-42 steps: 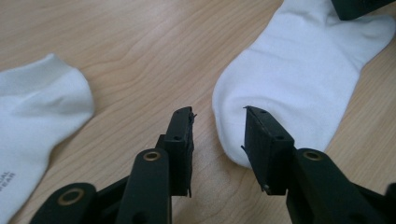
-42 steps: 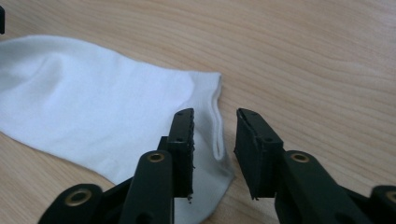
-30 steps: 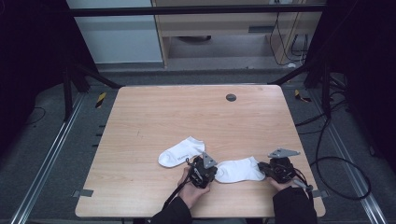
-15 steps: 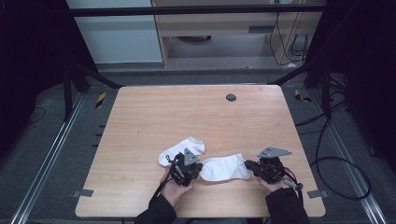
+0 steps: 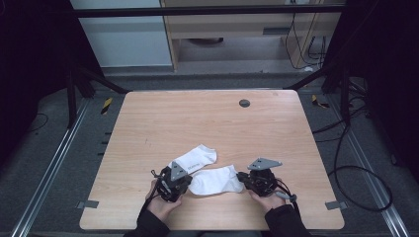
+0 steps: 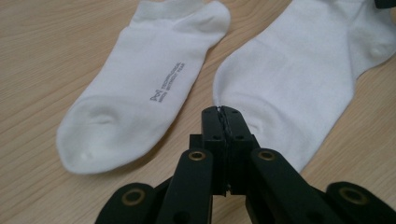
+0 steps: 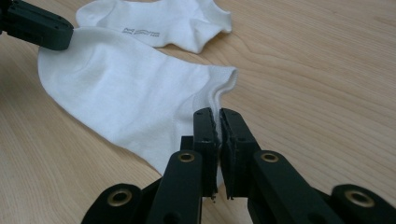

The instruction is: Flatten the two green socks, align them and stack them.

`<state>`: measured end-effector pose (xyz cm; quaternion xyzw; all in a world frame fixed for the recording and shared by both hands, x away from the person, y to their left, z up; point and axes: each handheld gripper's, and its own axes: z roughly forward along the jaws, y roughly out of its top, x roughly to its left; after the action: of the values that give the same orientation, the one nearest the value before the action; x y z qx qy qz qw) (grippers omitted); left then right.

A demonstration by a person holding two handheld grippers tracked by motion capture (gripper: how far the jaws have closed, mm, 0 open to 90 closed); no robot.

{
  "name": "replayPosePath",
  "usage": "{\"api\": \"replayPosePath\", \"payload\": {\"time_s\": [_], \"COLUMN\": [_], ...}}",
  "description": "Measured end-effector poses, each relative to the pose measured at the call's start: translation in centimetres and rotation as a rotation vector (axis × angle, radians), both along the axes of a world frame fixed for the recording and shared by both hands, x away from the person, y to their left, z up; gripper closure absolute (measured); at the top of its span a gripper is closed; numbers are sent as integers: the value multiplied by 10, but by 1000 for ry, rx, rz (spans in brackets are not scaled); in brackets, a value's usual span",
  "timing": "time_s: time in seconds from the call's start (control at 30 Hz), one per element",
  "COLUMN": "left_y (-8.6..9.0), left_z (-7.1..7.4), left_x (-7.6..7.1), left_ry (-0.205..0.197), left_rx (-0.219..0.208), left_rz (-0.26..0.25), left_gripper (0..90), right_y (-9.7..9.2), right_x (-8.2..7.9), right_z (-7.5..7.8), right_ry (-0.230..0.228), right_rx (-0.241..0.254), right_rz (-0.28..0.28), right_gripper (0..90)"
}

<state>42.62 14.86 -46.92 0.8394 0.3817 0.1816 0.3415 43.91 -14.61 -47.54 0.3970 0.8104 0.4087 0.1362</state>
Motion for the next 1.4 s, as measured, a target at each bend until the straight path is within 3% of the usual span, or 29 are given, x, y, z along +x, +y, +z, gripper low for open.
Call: {"api": "replayPosePath", "payload": {"time_s": [0.13,0.4,0.57,0.77,0.8,0.87,1.0,1.1,1.23,1.4], "left_y": [6,5,5,7,10,11,18,26,41,50], "left_z": [-5,-14,-17,-15,-10,-7,5,12,15,14], "left_x": [0,0,1,-1,-2,-3,-1,3,13,21], "left_ry": [16,29,26,4,-11,-15,-61,-90,-113,-126], "left_rx": [-10,48,59,45,20,13,-27,-50,-71,-76], "left_rz": [14,14,17,25,32,36,65,104,165,202], "left_gripper": [889,887,884,749,737,706,664,630,594,579], "right_y": [5,9,11,11,9,9,7,4,5,10], "right_x": [0,1,1,1,1,1,5,10,24,37], "right_z": [-3,-10,-14,-14,-13,-12,-5,4,17,23], "right_ry": [12,37,47,42,28,24,-13,-42,-85,-97], "right_rx": [-4,-27,-45,-47,-40,-34,-9,34,85,123], "right_rz": [11,18,16,9,9,9,18,10,-5,-22], "right_gripper": [854,832,818,792,773,761,707,676,619,583]}}
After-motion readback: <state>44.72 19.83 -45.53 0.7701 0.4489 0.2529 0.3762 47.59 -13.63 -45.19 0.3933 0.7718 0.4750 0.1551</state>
